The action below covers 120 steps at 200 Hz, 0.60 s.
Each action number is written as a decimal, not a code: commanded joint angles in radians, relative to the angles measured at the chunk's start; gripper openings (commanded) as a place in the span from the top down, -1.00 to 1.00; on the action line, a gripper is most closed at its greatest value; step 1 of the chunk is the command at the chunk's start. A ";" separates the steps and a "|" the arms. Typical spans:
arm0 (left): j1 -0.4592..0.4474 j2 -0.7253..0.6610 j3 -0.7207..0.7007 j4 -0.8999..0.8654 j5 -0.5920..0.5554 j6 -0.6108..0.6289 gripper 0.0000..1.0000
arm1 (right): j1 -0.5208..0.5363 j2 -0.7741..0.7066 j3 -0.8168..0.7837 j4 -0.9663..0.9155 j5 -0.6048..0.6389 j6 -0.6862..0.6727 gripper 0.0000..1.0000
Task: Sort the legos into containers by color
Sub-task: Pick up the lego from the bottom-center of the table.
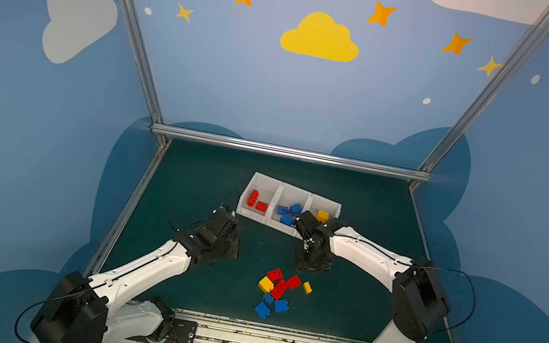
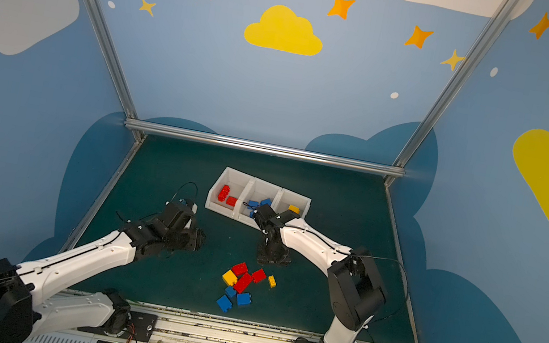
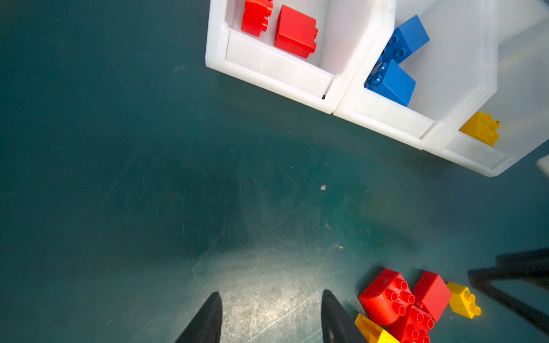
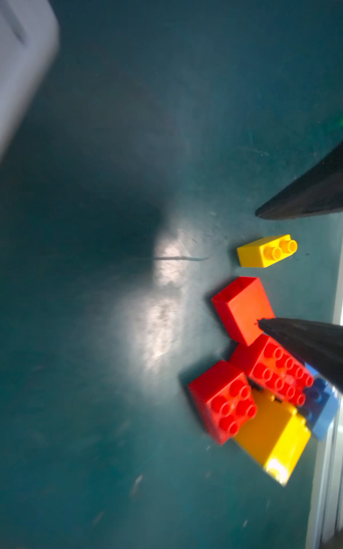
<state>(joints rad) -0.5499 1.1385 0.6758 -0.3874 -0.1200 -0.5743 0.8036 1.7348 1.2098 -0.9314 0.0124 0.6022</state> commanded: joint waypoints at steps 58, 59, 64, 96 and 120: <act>0.004 -0.005 -0.008 -0.006 0.017 -0.015 -0.09 | 0.047 -0.020 -0.110 -0.013 -0.009 0.012 0.02; 0.004 -0.004 -0.007 -0.006 0.017 -0.015 -0.09 | 0.047 -0.019 -0.112 -0.012 -0.009 0.012 0.03; 0.003 -0.005 -0.008 -0.006 0.017 -0.015 -0.09 | 0.049 -0.018 -0.119 -0.007 -0.011 0.014 0.03; 0.003 -0.008 -0.007 -0.011 0.022 -0.019 -0.09 | 0.052 -0.009 -0.148 0.026 -0.020 0.029 0.27; 0.004 -0.013 -0.009 -0.016 0.023 -0.020 -0.09 | 0.054 -0.007 -0.146 0.036 -0.028 0.032 0.65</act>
<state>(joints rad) -0.5499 1.1385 0.6758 -0.3882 -0.1040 -0.5903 0.8520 1.7348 1.0668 -0.9112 -0.0048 0.6212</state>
